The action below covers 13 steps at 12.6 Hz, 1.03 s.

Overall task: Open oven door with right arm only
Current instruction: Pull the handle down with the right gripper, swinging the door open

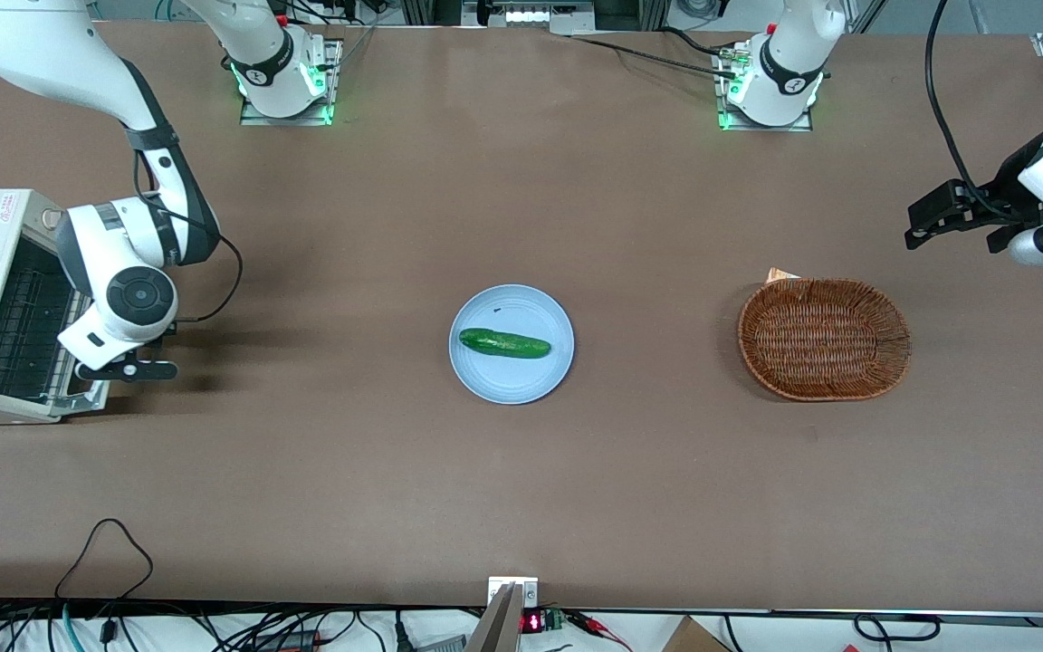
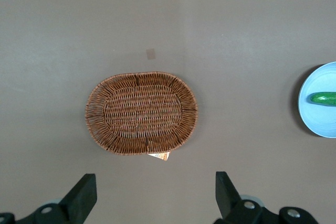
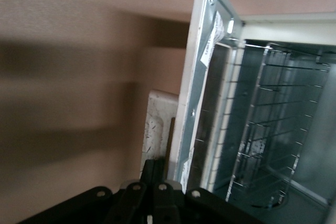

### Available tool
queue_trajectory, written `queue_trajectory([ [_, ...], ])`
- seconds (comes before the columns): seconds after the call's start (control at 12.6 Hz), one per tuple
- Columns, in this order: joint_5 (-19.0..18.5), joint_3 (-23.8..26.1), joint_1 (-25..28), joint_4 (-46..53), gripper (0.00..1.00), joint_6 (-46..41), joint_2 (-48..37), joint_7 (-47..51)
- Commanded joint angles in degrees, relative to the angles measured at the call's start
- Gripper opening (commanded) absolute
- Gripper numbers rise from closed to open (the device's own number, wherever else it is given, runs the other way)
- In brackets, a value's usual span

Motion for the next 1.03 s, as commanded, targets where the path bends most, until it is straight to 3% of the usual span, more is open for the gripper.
queue_trajectory([
  [0.0, 0.25, -0.50, -0.34, 0.71, 0.00, -0.08, 1.59, 0.37],
  [0.95, 0.34, -0.50, -0.43, 0.80, 0.00, 2.03, 6.24, 0.37],
])
